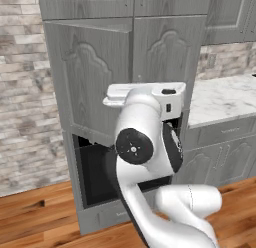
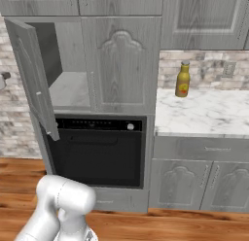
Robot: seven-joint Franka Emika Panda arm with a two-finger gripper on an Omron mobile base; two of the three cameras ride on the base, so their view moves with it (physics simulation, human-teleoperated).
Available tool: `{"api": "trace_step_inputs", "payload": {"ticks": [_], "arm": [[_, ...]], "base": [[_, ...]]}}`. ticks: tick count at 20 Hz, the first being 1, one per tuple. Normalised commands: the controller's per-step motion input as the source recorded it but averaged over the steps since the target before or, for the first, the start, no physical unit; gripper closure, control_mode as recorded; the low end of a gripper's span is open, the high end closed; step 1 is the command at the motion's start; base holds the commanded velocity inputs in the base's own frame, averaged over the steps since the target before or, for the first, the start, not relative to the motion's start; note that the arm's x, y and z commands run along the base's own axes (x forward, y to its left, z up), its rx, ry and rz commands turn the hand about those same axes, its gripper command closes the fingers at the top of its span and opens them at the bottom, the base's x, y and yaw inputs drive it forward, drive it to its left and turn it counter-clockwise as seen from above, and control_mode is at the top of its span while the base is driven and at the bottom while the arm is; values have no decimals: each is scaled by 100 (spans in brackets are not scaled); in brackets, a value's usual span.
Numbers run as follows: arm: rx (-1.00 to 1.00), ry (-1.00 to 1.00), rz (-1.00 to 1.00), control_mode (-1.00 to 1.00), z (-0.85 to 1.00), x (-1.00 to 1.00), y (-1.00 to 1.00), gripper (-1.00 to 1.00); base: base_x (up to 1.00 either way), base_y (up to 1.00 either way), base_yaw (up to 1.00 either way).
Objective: Close all open cabinet doors.
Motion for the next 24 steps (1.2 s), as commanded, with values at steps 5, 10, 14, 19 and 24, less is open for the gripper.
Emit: {"api": "trace_step_inputs", "payload": {"ticks": [5,10,14,19,24], "arm": [[-4,1,-17,-100,0,32,37,-100],[-1,0,-1,-100,-13,15,5,-100],[-4,0,0,-100,-21,29,17,-100],[-3,0,0,-100,-15,43,14,-100],[-2,0,0,-100,-2,43,23,-100]], "base": [[0,0,0],[0,0,0],[0,0,0],[0,0,0],[0,0,0]]}}
